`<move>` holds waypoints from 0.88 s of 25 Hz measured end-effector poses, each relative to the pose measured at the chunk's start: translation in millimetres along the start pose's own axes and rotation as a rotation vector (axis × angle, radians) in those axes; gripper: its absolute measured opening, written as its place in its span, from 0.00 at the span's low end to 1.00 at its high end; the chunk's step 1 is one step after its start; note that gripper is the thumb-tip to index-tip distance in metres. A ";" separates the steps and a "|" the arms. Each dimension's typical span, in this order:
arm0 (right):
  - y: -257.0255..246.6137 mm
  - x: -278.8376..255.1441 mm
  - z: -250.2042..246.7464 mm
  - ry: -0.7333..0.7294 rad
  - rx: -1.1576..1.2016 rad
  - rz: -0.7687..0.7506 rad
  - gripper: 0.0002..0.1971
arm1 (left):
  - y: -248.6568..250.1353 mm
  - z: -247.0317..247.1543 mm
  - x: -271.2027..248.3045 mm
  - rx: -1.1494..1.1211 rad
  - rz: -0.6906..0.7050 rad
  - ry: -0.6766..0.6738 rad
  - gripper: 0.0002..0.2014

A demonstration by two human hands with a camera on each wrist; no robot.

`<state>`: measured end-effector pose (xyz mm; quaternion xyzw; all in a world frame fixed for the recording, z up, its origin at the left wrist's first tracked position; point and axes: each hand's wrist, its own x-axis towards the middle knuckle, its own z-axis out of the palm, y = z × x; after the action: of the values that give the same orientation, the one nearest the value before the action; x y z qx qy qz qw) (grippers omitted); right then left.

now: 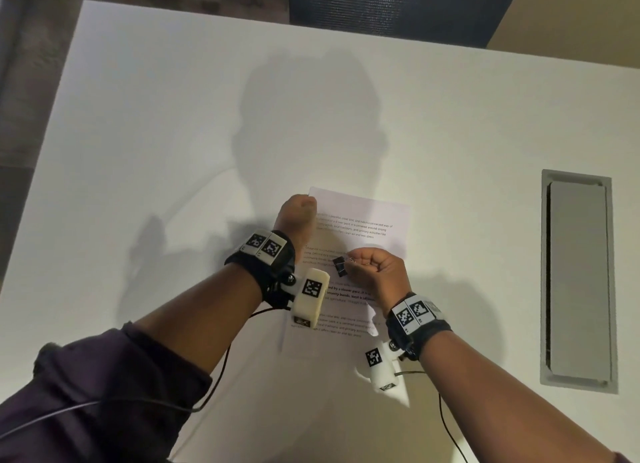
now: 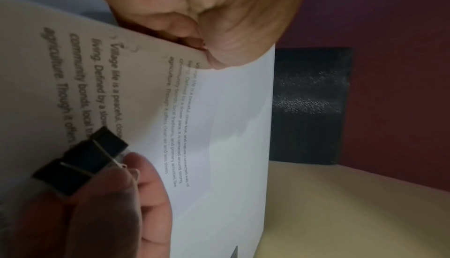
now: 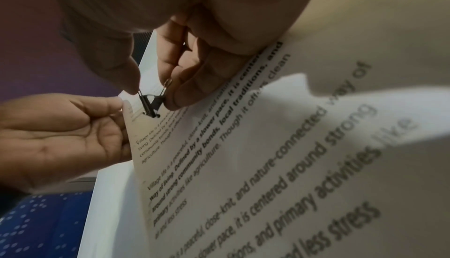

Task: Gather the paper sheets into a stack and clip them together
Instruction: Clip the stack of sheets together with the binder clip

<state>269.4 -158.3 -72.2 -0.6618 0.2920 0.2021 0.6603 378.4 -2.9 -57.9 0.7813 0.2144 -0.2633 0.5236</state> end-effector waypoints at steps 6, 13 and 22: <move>0.7 0.4 -0.1 -0.006 -0.021 -0.007 0.09 | -3.8 3.1 6.9 0.038 -0.102 -0.016 0.14; -29.0 -60.9 -14.5 -0.098 0.068 -0.123 0.17 | -3.6 -6.1 -61.8 -0.134 0.009 -0.032 0.15; -131.0 -198.5 -44.4 -0.168 -0.016 -0.534 0.17 | -3.6 -27.6 -224.6 -0.020 0.597 0.103 0.14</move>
<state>201.3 -184.1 158.5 -0.7013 0.0502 0.0774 0.7069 208.5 10.8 91.0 0.8170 0.0039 -0.0557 0.5740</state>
